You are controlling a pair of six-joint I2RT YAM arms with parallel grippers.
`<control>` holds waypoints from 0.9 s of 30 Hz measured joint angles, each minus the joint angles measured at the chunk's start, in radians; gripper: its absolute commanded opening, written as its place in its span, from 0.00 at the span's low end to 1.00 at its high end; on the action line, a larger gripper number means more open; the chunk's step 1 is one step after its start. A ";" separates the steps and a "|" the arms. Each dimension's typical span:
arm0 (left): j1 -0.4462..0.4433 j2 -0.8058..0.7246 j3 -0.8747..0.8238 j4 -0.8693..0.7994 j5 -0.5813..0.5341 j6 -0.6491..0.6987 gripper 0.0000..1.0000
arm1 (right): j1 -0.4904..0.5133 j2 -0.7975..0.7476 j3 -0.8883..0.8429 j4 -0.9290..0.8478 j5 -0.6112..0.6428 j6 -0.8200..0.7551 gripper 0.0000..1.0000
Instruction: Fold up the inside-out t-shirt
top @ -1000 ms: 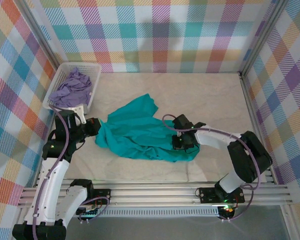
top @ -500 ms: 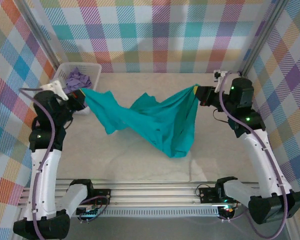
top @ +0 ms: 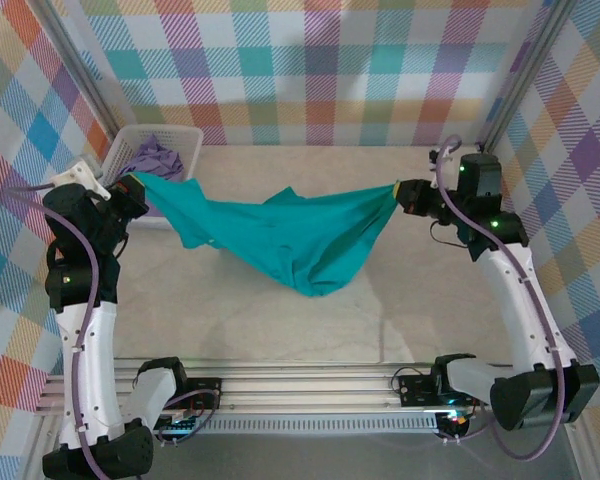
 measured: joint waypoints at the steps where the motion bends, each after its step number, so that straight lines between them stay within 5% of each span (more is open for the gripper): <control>1: 0.000 0.001 0.000 -0.013 0.003 0.003 0.00 | 0.000 0.004 -0.008 -0.008 0.000 0.000 0.00; 8: 0.000 0.046 -0.004 -0.053 0.145 -0.002 0.00 | 0.000 0.113 -0.014 0.003 -0.011 0.008 0.04; 16: -0.048 0.098 -0.085 -0.052 0.222 -0.019 0.00 | -0.006 0.657 0.190 0.040 0.187 -0.008 0.31; 21: -0.076 0.103 -0.104 -0.050 0.235 -0.019 0.00 | 0.044 0.556 0.080 0.042 0.253 -0.033 0.38; 27: -0.091 0.133 -0.113 -0.023 0.238 -0.018 0.00 | 0.363 0.344 -0.148 0.103 0.165 -0.005 0.39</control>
